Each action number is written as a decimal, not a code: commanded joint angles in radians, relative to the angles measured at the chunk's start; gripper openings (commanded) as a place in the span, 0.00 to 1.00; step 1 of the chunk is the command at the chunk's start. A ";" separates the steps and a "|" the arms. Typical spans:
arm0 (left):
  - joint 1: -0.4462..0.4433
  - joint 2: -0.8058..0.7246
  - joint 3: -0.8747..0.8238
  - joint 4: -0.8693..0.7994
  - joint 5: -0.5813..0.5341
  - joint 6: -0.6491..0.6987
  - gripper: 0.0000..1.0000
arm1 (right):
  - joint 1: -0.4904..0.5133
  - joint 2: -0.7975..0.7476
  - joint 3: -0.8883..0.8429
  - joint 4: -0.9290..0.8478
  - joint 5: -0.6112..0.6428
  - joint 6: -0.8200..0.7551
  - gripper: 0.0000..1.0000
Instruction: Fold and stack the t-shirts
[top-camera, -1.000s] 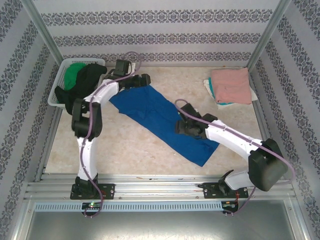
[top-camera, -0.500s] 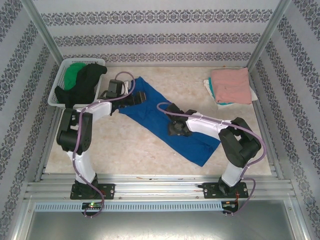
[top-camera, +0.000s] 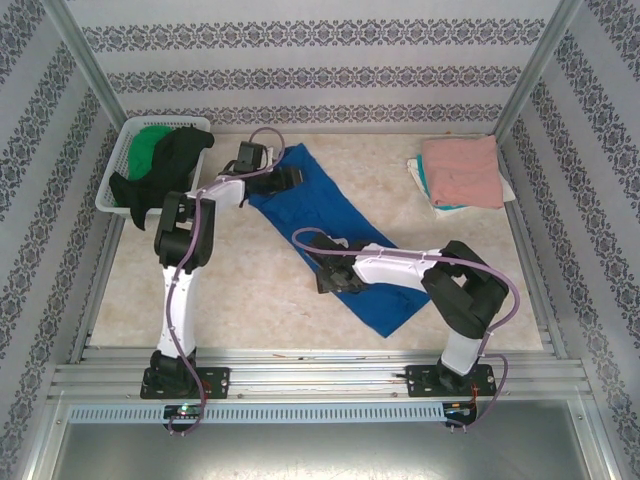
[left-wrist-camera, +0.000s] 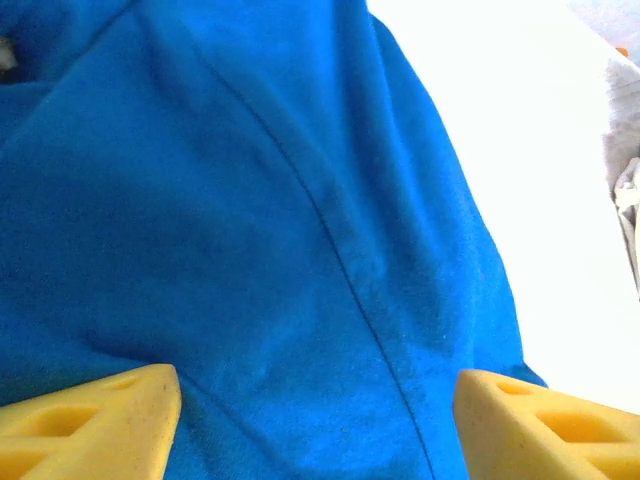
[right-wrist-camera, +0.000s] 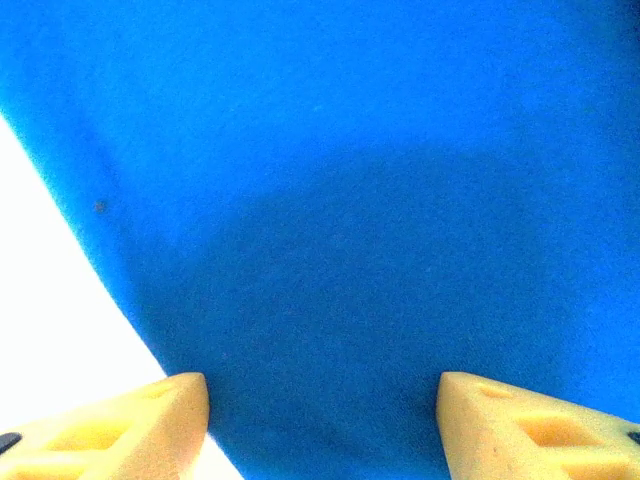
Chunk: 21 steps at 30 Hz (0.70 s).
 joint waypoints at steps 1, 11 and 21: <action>-0.020 0.130 0.137 -0.147 0.049 0.035 0.73 | 0.059 0.063 0.061 0.039 -0.132 0.065 0.63; -0.050 0.124 0.549 -0.484 0.055 0.223 1.00 | 0.032 -0.171 0.089 -0.012 -0.053 -0.022 0.69; -0.013 -0.507 -0.247 -0.081 -0.363 0.032 1.00 | -0.011 -0.264 -0.191 -0.015 -0.052 -0.012 0.57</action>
